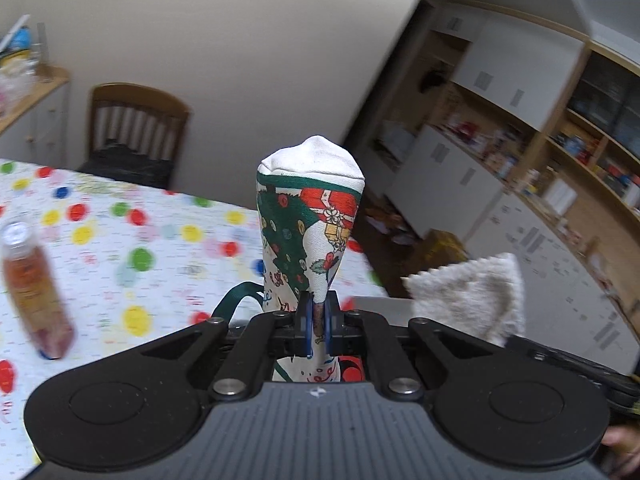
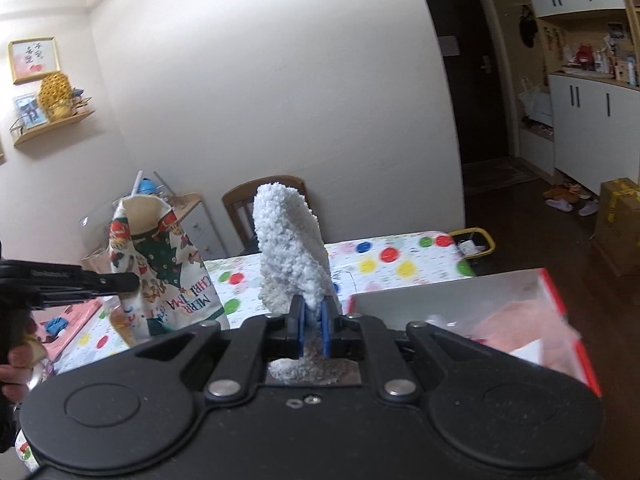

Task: Organize soft objects
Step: 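Carry the fluffy sock and Christmas stocking with both tools into the box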

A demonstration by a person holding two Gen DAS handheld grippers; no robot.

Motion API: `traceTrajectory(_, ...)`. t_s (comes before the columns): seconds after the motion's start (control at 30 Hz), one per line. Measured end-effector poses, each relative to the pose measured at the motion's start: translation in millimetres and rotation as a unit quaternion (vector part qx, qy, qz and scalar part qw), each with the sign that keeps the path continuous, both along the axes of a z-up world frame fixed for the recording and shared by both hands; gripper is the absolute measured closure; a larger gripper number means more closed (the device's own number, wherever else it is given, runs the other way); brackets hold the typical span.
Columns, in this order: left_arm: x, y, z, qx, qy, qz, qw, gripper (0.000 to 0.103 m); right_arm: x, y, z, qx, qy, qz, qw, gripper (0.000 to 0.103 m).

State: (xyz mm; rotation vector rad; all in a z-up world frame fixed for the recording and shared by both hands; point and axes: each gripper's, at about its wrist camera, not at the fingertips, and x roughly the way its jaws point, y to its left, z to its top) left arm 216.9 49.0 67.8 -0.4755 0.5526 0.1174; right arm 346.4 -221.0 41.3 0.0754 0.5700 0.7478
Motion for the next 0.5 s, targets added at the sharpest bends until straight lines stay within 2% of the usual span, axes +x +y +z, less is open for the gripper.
traceTrajectory(0.3, 33, -80, 42, 0.0, -0.037, -0.086, 0.9956, 0.098, 25, -51, -9, 0.005, 0.008, -0.03, 1.0, 0.096)
traceTrajectory(0.5, 59, -124, 53, 0.007, -0.047, -0.126, 0.9909, 0.098, 40, -78, -13, 0.007, 0.015, -0.043, 0.999, 0.096)
